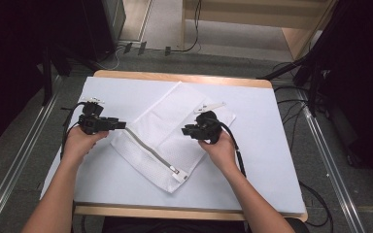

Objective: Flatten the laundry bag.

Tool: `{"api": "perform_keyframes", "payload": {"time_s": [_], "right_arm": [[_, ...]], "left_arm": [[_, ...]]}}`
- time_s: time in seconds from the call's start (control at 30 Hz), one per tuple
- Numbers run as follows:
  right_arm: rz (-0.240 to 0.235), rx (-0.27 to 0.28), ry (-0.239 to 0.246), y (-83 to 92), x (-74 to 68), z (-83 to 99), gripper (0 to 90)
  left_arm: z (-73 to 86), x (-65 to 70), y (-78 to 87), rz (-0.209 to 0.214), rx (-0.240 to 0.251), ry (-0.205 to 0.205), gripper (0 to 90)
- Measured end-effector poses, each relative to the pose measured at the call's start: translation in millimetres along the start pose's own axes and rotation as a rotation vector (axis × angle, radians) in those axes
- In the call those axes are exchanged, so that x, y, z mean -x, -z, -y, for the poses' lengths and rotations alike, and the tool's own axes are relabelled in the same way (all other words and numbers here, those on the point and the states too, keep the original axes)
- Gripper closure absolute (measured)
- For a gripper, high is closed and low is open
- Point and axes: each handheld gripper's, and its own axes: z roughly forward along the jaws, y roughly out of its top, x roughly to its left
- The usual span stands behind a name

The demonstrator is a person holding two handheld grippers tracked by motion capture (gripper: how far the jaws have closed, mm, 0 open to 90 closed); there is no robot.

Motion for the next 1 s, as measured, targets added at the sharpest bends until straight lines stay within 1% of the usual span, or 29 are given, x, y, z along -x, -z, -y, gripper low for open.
{"api": "perform_keyframes", "payload": {"time_s": [0.03,0.07,0.1,0.13,0.17,0.2,0.23,0.27,0.3,0.37,0.4,0.43,0.5,0.53,0.63,0.67,0.73,0.77,0.83,1.0], "right_arm": [[0.008,0.001,-0.008,2.3,1.7,1.8,73.5],[0.014,0.003,-0.004,4.4,3.7,3.7,72.0],[0.025,0.005,-0.004,6.5,5.1,5.9,71.1],[0.039,0.005,-0.012,9.4,6.0,8.2,69.6],[0.044,0.012,-0.013,12.5,7.4,10.7,68.2],[0.044,0.012,-0.013,12.5,7.4,10.7,68.2],[0.063,0.02,-0.021,20.3,10.9,16.0,64.5],[0.063,0.027,-0.027,22.6,12.5,17.7,62.7],[0.063,0.027,-0.027,22.6,12.5,17.7,62.7],[0.052,0.031,-0.065,29.5,18.2,22.8,59.5],[0.06,0.028,-0.081,35.3,21.6,27.9,59.0],[0.068,0.032,-0.078,37.5,22.8,30.0,58.5],[0.076,0.035,-0.08,40.0,24.2,32.8,58.4],[0.091,0.036,-0.086,45.4,27.5,38.8,57.3],[0.109,0.044,-0.1,51.7,33.1,48.6,56.1],[0.115,0.042,-0.11,53.3,34.5,51.6,56.1],[0.132,0.04,-0.111,54.7,38.9,56.6,54.6],[0.138,0.037,-0.118,55.1,40.9,58.6,54.2],[0.149,0.034,-0.127,54.8,45.7,62.8,53.3],[0.176,0.02,-0.163,52.7,57.6,71.0,52.8]], "left_arm": [[-1.8,0.3,-3.0,0.0,-0.007,-0.003,49.6],[-3.3,0.5,-5.9,0.007,-0.013,-0.008,49.6],[-4.8,1.2,-8.9,0.005,-0.018,-0.012,49.6],[-4.8,1.2,-8.9,0.005,-0.018,-0.012,49.6],[-7.5,2.4,-14.8,0.01,-0.033,-0.02,49.5],[-7.5,2.4,-14.8,0.01,-0.033,-0.02,49.4],[-9.0,3.3,-18.4,0.011,-0.043,-0.025,49.2],[-10.0,3.8,-20.6,0.012,-0.049,-0.028,49.1],[-11.2,4.1,-23.6,0.017,-0.055,-0.033,49.1],[-13.5,4.8,-30.2,0.022,-0.066,-0.036,47.6],[-14.8,5.4,-34.2,0.022,-0.069,-0.041,47.4],[-17.4,5.5,-39.3,0.021,-0.078,-0.056,47.5],[-18.9,5.4,-41.9,0.019,-0.077,-0.06,47.5],[-20.6,5.4,-44.3,0.017,-0.078,-0.064,47.5],[-25.7,6.7,-53.1,0.017,-0.076,-0.079,47.6],[-26.5,6.7,-54.6,0.019,-0.078,-0.084,47.7],[-27.9,6.5,-59.0,0.015,-0.078,-0.086,47.8],[-28.3,5.1,-61.0,0.013,-0.081,-0.093,47.9],[-28.0,3.3,-64.3,0.013,-0.069,-0.088,48.0],[-26.9,-0.1,-67.5,0.004,-0.071,-0.082,48.2]]}}
